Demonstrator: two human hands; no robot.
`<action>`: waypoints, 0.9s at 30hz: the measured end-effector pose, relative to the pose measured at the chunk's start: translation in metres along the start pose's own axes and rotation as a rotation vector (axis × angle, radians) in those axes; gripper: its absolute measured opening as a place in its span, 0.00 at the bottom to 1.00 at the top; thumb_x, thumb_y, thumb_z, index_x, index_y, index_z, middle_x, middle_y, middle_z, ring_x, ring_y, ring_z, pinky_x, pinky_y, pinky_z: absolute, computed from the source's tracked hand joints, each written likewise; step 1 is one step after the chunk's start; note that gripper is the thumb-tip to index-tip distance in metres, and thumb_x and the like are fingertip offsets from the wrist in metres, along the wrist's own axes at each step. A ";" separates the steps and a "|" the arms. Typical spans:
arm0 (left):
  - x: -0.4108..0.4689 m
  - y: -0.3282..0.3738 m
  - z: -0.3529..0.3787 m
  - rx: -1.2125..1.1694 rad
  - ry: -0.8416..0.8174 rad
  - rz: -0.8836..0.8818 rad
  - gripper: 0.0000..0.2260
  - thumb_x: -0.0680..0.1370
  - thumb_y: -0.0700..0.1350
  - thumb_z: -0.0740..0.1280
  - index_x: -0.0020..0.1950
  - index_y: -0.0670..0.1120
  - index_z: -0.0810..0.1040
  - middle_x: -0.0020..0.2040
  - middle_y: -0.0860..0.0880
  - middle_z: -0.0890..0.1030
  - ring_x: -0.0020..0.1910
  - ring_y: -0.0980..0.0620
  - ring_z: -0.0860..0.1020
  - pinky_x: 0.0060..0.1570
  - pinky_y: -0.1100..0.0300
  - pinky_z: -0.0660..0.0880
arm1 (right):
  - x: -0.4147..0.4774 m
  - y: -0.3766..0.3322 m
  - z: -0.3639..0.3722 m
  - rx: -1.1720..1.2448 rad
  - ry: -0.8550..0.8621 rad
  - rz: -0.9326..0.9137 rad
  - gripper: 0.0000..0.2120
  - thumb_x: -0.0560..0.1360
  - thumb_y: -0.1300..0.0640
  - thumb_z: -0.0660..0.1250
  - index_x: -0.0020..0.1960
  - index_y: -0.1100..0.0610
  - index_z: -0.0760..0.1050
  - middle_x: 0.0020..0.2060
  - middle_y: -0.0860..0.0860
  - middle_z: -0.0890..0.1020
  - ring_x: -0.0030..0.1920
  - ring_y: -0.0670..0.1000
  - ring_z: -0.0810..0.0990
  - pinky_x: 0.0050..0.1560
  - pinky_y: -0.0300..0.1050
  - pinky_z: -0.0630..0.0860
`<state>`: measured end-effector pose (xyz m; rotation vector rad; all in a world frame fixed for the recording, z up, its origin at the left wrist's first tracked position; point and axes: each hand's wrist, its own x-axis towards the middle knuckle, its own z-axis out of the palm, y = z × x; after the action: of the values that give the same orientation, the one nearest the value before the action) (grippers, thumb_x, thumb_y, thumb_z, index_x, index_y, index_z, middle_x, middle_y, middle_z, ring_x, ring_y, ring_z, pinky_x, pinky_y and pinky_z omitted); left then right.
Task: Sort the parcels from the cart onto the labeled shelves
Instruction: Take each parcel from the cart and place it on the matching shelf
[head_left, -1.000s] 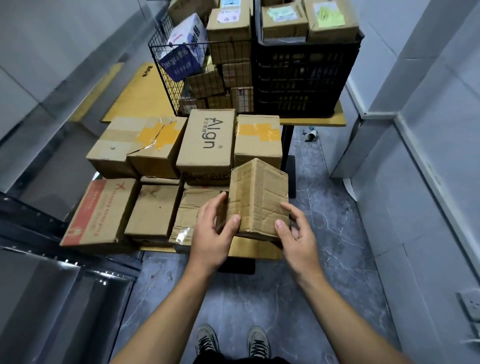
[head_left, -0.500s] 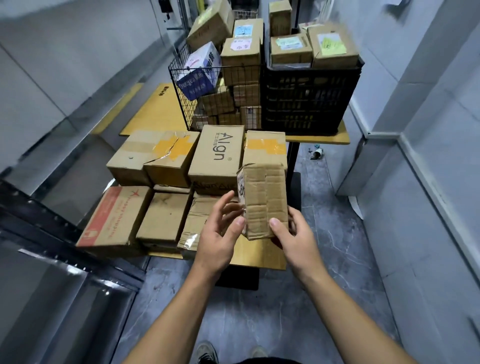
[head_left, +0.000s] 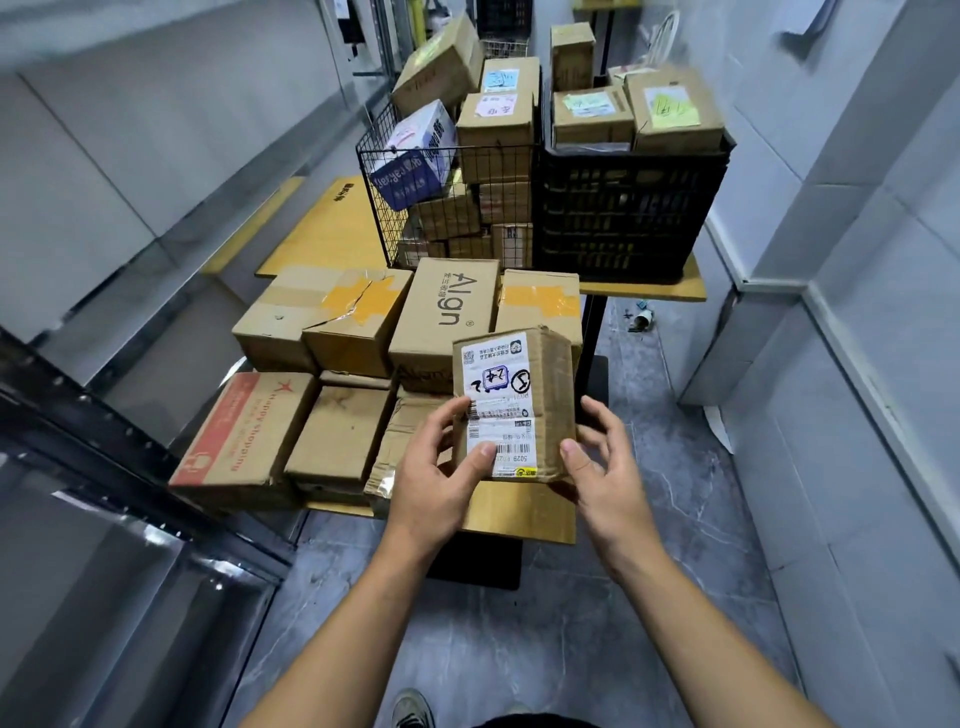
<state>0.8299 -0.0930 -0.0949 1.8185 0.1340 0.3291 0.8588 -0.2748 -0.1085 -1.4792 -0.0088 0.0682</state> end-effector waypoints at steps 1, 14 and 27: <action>-0.001 0.000 -0.002 0.028 0.014 0.022 0.22 0.73 0.53 0.71 0.67 0.58 0.74 0.62 0.61 0.77 0.61 0.58 0.76 0.54 0.63 0.76 | -0.001 -0.001 -0.001 -0.121 0.019 -0.095 0.21 0.80 0.57 0.66 0.65 0.35 0.71 0.61 0.52 0.77 0.55 0.52 0.83 0.55 0.46 0.79; -0.028 -0.004 -0.040 0.278 0.206 0.101 0.22 0.74 0.50 0.71 0.68 0.59 0.72 0.62 0.59 0.74 0.63 0.59 0.73 0.59 0.53 0.76 | -0.005 -0.002 0.044 -0.200 -0.242 -0.081 0.23 0.70 0.41 0.73 0.63 0.31 0.71 0.60 0.33 0.79 0.63 0.45 0.79 0.65 0.54 0.76; -0.080 -0.005 -0.167 0.427 0.511 0.063 0.24 0.75 0.44 0.73 0.70 0.56 0.71 0.65 0.54 0.72 0.64 0.67 0.70 0.61 0.74 0.66 | -0.022 -0.007 0.194 -0.118 -0.573 -0.070 0.25 0.73 0.58 0.76 0.58 0.34 0.70 0.54 0.43 0.82 0.58 0.49 0.82 0.56 0.48 0.81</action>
<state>0.7049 0.0421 -0.0720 2.1232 0.5375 0.8597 0.8277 -0.0833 -0.0827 -1.5313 -0.5351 0.4384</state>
